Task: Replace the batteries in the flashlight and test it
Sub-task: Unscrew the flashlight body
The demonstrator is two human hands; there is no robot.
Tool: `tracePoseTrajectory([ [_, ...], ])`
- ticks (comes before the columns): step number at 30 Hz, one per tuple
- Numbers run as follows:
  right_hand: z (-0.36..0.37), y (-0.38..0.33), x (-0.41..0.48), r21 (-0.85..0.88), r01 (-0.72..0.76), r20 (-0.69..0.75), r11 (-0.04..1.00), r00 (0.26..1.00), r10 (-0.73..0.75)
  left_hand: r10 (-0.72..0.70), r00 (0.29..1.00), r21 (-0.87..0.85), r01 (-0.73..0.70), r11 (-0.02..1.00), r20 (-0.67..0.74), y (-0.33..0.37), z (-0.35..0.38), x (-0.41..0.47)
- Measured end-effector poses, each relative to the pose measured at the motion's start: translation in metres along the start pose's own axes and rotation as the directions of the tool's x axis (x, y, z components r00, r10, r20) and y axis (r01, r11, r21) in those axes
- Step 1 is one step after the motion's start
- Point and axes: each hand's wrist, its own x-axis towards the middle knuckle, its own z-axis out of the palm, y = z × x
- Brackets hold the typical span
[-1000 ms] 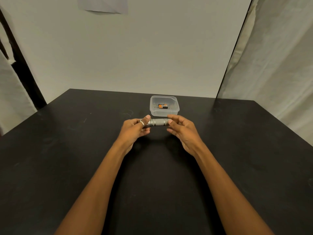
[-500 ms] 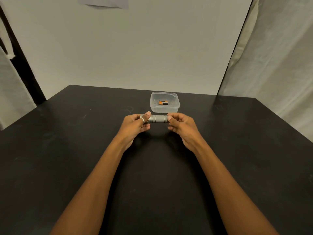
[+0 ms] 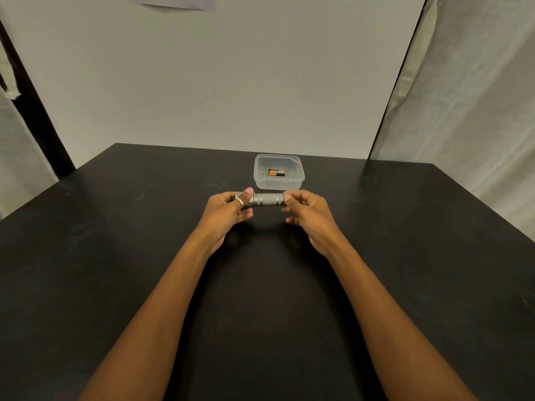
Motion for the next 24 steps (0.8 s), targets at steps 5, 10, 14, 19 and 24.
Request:
tracePoseTrajectory([
  [5,-0.003,0.0,0.001,0.076,0.014,0.04,0.997,0.999,-0.017,0.001,1.0,-0.006,-0.001,1.0,-0.009,0.0,0.0,0.002],
  [10,0.008,0.001,0.003,-0.115,-0.033,-0.117,0.993,0.993,0.019,0.016,1.0,0.011,-0.016,1.0,-0.012,-0.002,0.001,0.003],
  [14,0.005,0.002,0.001,-0.099,0.045,-0.048,0.994,0.998,-0.05,0.014,1.0,0.007,-0.014,1.0,-0.013,-0.002,0.001,0.004],
  [19,-0.001,0.001,0.001,0.056,0.054,0.033,0.997,0.998,-0.056,0.019,1.0,-0.013,-0.019,1.0,-0.012,-0.001,0.002,0.005],
  [24,0.007,0.0,-0.003,-0.078,0.031,-0.08,0.996,0.996,-0.037,0.05,0.999,0.037,-0.05,0.998,-0.004,-0.001,0.006,-0.001],
])
